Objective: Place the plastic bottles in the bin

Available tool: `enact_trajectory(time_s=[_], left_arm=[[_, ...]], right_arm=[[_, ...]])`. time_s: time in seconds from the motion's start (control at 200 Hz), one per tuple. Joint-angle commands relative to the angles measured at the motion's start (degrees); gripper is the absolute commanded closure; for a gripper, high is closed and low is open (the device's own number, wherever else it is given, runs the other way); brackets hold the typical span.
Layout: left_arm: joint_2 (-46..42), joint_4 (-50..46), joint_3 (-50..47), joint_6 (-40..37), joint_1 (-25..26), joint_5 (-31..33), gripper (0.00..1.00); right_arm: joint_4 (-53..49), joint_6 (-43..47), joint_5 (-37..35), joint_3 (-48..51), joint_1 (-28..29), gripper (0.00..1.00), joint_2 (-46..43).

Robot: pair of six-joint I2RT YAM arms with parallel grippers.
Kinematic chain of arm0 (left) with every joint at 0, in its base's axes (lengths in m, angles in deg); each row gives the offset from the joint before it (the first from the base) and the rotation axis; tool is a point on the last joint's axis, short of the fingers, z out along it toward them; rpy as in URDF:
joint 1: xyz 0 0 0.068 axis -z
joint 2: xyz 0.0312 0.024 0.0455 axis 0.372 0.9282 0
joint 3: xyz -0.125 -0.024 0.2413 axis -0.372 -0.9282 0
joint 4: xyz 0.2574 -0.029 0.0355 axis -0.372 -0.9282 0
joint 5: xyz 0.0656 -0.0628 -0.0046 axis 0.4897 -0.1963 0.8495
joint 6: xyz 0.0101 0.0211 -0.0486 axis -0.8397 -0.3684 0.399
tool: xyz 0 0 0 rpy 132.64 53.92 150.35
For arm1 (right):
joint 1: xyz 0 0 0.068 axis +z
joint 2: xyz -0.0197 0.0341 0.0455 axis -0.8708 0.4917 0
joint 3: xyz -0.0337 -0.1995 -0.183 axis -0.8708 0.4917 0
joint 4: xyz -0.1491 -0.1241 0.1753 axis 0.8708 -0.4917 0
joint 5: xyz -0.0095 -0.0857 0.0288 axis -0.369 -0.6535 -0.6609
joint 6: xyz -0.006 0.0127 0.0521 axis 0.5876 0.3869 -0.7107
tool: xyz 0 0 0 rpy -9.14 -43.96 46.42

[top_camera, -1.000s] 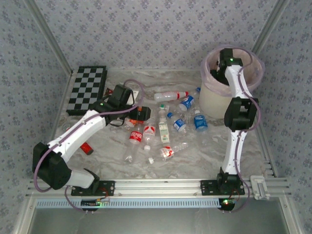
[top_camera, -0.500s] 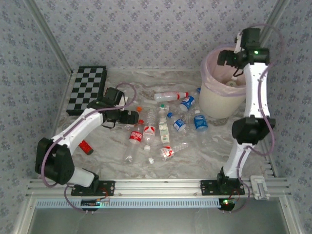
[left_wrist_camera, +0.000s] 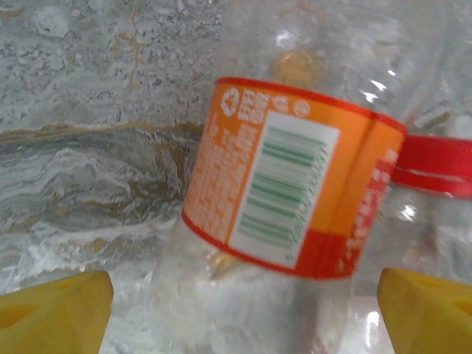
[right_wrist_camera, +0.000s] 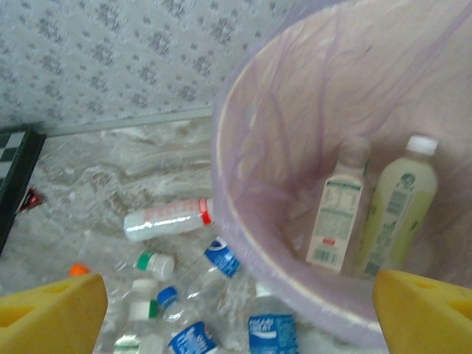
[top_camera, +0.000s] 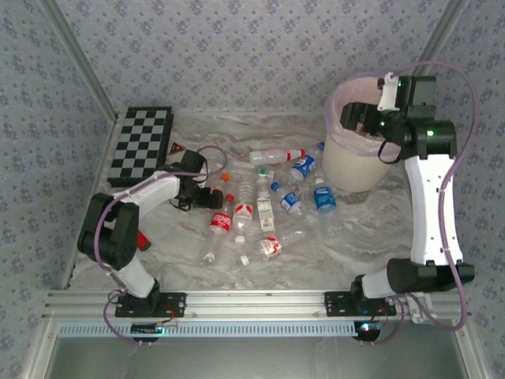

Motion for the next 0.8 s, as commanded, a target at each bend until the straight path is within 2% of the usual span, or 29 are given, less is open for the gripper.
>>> enact_trajectory(time_s=[0.0,0.135,0.27,0.365,0.475,0.65,0.795], left_arm=[[2.06,-0.08,1.62,-0.49,-0.06,-0.03,0.17],[2.8,-0.66,2.69,-0.29,0.13,0.2,0.32],[1.46,-1.31,3.72,-0.41,0.13,1.0,0.4],[-0.89,-1.23,4.83,0.32,0.21,0.58,0.42],[-5.97,0.76,5.36,3.26,1.2,-0.74,0.43],[-15.26,15.54,1.96,13.97,2.86,-12.75,0.42],[-19.2,27.78,0.32,21.12,6.24,-16.43,0.44]], right_arm=[[2.0,-3.37,5.85,4.56,0.65,0.06,-4.22],[3.57,-5.58,9.6,9.01,1.02,0.06,-7.3],[8.91,-9.17,12.92,13.73,4.5,0.07,-8.99],[14.73,-11.68,18.77,16.78,7.71,0.08,-8.4],[22.39,-13.93,22.58,18.64,13.98,0.09,-6.63],[36.15,-20.51,23.99,22.34,22.15,0.12,-1.44],[42.44,-23.9,23.45,23.68,24.32,0.14,2.68]])
